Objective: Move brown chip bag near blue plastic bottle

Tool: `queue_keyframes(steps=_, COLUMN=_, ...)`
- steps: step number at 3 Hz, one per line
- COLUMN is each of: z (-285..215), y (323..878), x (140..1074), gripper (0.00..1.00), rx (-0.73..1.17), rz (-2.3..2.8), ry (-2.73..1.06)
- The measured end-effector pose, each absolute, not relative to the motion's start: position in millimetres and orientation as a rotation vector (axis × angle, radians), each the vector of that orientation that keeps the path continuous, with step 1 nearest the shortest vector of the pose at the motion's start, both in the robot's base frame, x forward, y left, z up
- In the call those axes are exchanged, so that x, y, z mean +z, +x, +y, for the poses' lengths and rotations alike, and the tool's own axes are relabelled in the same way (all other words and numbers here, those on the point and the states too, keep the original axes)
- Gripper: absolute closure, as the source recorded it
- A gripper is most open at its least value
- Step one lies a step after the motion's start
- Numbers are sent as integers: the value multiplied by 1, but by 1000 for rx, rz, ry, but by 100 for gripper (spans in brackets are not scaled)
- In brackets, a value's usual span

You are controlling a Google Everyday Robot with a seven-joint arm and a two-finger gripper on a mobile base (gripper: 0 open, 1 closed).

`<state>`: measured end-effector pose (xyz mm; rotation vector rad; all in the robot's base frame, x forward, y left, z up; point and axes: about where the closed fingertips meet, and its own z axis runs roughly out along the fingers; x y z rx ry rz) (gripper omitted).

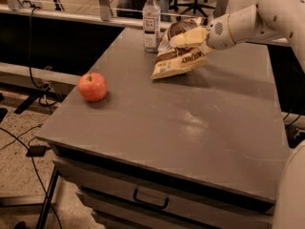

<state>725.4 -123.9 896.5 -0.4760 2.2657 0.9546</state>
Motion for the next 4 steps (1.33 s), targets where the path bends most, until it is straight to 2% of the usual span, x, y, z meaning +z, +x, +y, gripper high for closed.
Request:
queue_keyframes(steps=2, z=-121, y=720, x=930, gripper=0, rx=950, rz=2205, ry=-533)
queue_keyframes(steps=4, z=-158, y=706, x=1018, gripper=0, rx=849, rz=2053, ry=-522)
